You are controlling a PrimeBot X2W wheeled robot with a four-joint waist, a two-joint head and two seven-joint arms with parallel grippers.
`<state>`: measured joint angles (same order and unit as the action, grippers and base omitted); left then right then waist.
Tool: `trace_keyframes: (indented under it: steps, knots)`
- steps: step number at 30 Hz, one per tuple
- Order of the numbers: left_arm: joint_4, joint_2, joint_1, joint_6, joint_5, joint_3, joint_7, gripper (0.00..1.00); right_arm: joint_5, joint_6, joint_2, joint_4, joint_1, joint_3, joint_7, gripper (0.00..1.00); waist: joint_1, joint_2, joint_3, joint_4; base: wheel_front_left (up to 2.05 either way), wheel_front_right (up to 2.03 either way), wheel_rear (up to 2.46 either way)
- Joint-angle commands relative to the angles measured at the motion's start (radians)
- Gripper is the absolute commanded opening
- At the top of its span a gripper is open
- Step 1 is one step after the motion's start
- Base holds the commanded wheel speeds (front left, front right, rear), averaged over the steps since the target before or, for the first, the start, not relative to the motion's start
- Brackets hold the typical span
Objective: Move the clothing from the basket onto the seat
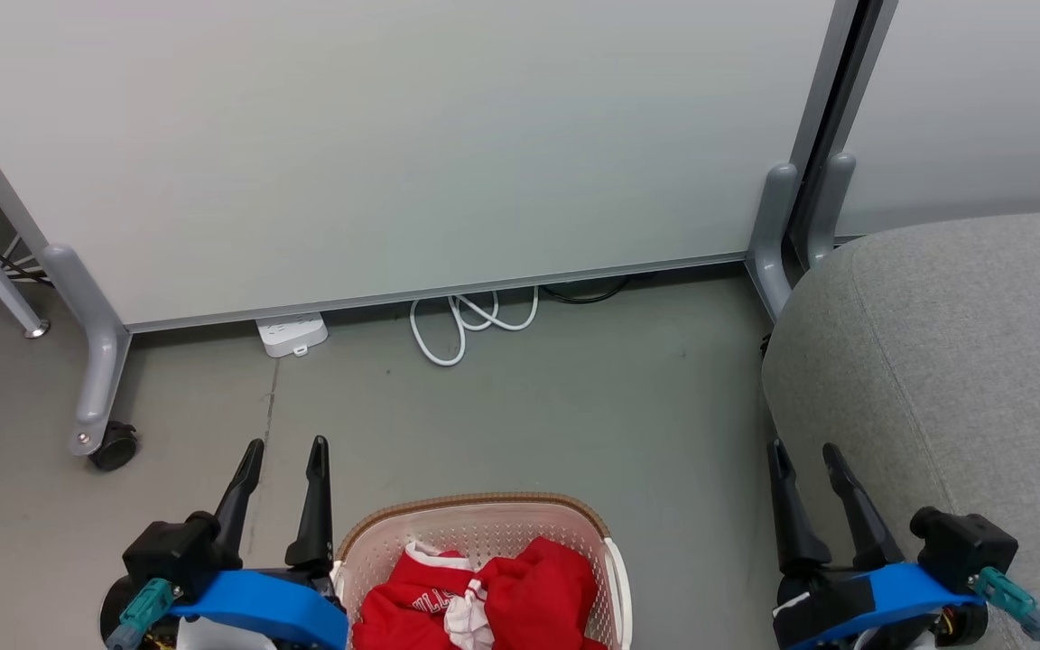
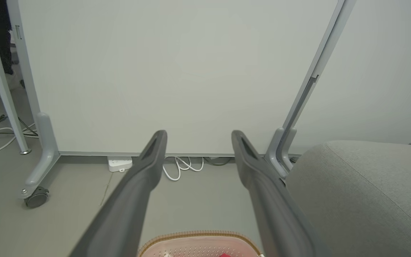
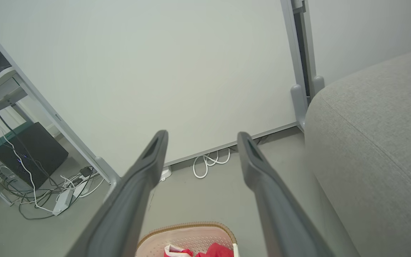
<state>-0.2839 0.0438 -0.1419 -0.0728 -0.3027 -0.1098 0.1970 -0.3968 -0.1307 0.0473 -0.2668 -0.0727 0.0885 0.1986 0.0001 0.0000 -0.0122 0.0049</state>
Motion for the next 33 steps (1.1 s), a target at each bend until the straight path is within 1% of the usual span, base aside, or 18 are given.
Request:
trace_keyframes:
  steps: [1, 13, 33]
  knots:
    - [0.0, 0.007, -0.015, 0.004, 0.027, -0.005, 0.011, 1.0, 0.025, 0.0, 0.004, 0.002, -0.02, 0.006, 0.01, 1.0, 0.0, 0.0, 0.0, 0.0, 0.0, 0.0, 0.0]
    - [-0.026, 0.008, -0.021, 0.007, 0.111, -0.018, 0.036, 1.0, 0.112, 0.0, 0.004, -0.011, -0.012, 0.013, 0.035, 1.0, 0.0, 0.0, 0.0, 0.004, 0.0, 0.0, 0.0]
    - [-0.081, 0.009, -0.029, 0.014, 0.224, -0.037, 0.07, 1.0, 0.221, 0.0, 0.005, -0.048, -0.005, 0.019, 0.069, 1.0, -0.0001, 0.0, -0.001, 0.008, 0.0, 0.0, 0.0]
